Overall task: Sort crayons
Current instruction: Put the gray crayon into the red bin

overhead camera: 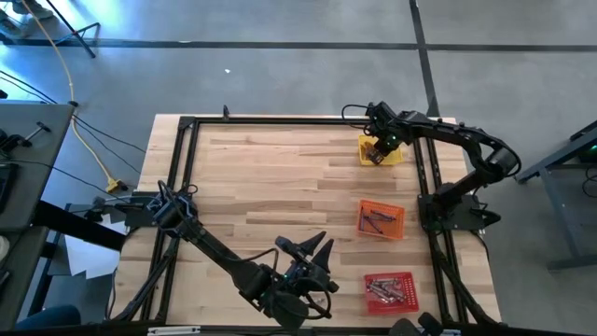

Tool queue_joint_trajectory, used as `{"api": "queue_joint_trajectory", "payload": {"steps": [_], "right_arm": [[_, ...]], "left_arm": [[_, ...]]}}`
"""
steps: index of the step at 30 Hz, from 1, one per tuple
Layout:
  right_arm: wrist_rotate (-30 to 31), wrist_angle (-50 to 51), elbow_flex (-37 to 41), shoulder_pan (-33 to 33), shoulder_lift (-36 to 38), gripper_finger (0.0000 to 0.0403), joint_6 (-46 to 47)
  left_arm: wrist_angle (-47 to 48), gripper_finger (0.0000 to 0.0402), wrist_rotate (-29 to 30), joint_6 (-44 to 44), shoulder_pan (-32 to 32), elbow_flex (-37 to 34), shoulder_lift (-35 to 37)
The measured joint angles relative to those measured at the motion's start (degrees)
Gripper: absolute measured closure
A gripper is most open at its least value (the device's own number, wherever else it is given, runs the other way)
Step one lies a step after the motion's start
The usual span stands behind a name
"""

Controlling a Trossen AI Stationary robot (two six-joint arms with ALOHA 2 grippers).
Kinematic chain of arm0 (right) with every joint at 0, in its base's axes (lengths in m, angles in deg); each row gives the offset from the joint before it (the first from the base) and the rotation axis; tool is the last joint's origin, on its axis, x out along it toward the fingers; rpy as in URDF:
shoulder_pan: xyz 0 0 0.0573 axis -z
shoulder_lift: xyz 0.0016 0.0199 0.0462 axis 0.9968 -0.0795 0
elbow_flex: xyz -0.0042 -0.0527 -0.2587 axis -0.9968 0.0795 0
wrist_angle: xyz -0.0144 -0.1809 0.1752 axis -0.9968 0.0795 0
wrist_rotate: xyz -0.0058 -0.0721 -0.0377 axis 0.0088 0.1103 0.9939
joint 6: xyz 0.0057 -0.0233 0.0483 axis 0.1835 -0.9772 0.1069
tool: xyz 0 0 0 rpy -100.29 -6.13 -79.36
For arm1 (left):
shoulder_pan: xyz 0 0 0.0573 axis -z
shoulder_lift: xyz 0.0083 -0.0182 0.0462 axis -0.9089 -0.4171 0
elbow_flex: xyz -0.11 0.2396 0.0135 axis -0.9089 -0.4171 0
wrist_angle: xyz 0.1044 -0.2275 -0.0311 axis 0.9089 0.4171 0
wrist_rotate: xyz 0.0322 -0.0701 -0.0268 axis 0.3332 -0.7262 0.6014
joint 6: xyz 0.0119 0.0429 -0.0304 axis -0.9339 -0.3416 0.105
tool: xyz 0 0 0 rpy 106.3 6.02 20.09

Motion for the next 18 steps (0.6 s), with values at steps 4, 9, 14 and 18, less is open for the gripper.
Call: {"api": "queue_joint_trajectory", "payload": {"steps": [4,9,14,18], "right_arm": [[0.02,-0.03,0.0,0.0,0.0,0.03,-0.03],[1.76,2.15,-1.68,0.0,0.0,0.029,-0.67],[0.17,7.94,-6.07,-0.49,0.04,0.0289,-0.01],[-5.53,10.93,-8.12,-3.46,0.11,0.0289,0.01]], "left_arm": [[0.04,0.0286,0.0,0.85,0.0,0.0,0.0],[0.04,0.0286,-0.02,2.08,0.0,0.0,0.0],[0.05,0.0286,-0.02,4.42,0.44,0.0,0.0],[0.05,0.0286,-0.11,7.2,1.25,0.0,0.0]]}}
